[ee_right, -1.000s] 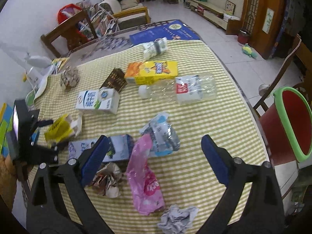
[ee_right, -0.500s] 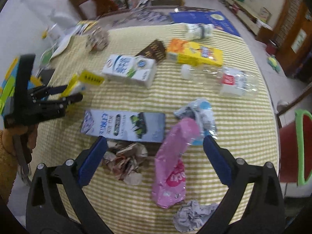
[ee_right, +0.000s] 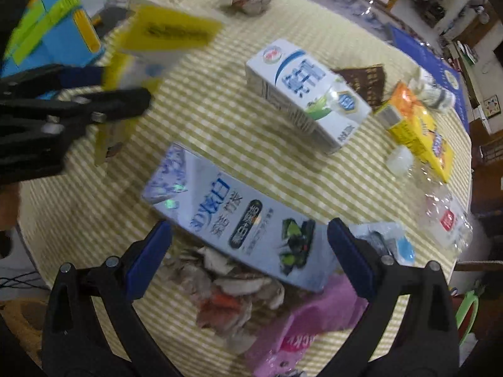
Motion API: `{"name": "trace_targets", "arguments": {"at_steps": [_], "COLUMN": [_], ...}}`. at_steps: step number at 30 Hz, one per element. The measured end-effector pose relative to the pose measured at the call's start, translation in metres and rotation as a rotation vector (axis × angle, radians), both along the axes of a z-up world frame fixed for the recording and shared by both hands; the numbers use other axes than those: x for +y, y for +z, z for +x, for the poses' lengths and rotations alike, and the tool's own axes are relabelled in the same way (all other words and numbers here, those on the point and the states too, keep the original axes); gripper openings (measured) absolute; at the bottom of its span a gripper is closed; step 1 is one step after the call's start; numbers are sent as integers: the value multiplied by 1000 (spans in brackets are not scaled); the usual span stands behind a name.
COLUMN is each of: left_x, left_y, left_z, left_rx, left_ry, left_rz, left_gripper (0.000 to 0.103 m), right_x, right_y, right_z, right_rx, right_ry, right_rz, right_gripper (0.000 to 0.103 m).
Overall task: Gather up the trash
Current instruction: 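Grasp the white-and-blue toothpaste box with the right gripper, then carry the toothpaste box to the red bin with the right gripper while the left holds packets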
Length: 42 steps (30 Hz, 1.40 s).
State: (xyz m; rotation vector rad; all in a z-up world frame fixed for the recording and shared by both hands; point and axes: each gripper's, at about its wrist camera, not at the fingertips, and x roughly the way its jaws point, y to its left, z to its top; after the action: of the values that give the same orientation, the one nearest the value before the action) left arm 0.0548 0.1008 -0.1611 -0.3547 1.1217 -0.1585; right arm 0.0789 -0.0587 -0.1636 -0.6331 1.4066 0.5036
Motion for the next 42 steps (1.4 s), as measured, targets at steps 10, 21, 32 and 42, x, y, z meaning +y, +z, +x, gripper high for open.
{"name": "trace_targets", "arguments": {"at_steps": [10, 21, 32, 42], "left_x": [2, -6, -5, -43], "left_y": [-3, -30, -6, 61], "left_z": [5, 22, 17, 3], "left_rx": [11, 98, 13, -153], "left_ry": [14, 20, 43, -24], "left_rz": [-4, 9, 55, 45], "left_gripper": [66, 66, 39, 38], "right_x": [-14, -16, -58, -99], "right_y": [-4, -12, 68, 135], "right_z": [11, 16, 0, -13], "right_rx": [0, 15, -146, -342], "right_ry": [-62, -137, -334, -453], "right_rz": [12, 83, 323, 467], "right_gripper": [61, 58, 52, 52]}}
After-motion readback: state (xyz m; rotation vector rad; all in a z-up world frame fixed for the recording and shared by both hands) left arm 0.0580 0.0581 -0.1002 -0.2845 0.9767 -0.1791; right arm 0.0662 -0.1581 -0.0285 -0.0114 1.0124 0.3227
